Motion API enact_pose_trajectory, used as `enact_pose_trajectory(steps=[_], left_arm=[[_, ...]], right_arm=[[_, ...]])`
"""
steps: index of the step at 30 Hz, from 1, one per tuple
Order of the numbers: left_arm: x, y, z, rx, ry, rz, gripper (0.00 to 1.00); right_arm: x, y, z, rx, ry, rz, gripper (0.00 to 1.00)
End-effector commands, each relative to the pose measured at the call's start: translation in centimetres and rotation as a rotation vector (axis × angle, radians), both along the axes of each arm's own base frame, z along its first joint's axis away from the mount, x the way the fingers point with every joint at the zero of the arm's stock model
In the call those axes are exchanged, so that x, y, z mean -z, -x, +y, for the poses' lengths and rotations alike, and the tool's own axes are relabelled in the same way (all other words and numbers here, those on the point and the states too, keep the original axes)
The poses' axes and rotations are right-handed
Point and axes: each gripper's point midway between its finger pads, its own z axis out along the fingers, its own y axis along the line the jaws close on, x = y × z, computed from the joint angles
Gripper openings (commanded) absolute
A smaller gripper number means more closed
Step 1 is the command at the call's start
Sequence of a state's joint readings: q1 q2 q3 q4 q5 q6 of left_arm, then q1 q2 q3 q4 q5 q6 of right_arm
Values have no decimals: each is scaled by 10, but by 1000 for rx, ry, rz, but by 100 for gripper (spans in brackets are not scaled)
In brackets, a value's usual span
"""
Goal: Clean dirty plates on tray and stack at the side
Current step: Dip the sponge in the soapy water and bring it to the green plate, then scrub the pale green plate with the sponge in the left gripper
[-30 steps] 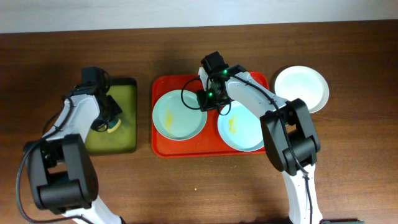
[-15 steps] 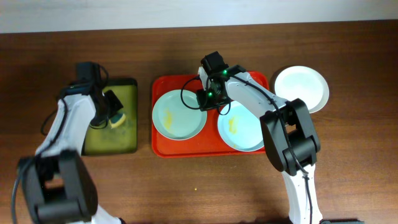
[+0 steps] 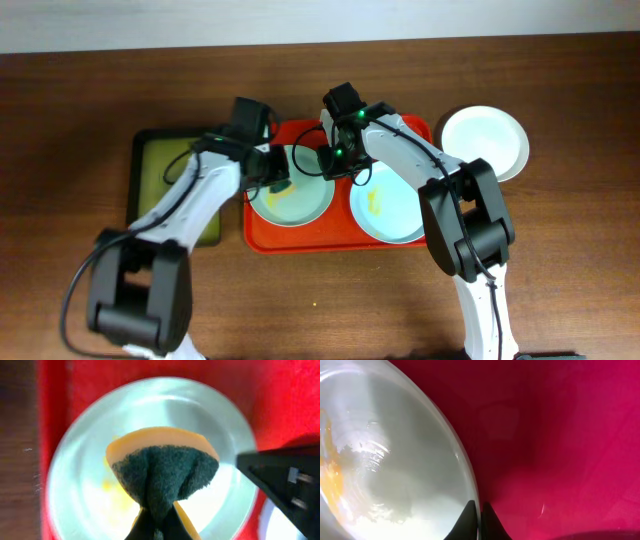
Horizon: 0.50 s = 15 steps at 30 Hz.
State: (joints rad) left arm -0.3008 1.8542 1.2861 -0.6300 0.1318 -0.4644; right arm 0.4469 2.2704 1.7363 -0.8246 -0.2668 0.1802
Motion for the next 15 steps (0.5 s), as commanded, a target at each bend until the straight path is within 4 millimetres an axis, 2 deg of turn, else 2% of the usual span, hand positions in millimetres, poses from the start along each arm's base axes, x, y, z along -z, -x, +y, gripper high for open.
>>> enact_pose_trajectory(steps=[1,3,5,6,8,11,13,15], left_arm=[[37,4,-12,10,-2,62,0],[56,2,-14,23,-14,77,0],[73,0,4,-8,-119,83,0],[75,-2,30,-52,-260,65,0],[67,-1,79,-119,-531,37,0],[51,5,110,-147,-721,35,0],[37,0,110,-152,-727,25,0],[29,-7,92,-140,-623,17,0]], right_arm=[[6,1,1,-12,19,-1,4],[5,1,1,-12,18,-4,4],[6,1,1,-12,19,-2,4],[6,1,1,-12,19,-3,4],[6,1,1,-11,23,-5,4],[7,-1,-3,-7,42,-13,4],[7,-1,-3,-7,42,-14,4],[7,-1,-3,-7,42,-13,4]])
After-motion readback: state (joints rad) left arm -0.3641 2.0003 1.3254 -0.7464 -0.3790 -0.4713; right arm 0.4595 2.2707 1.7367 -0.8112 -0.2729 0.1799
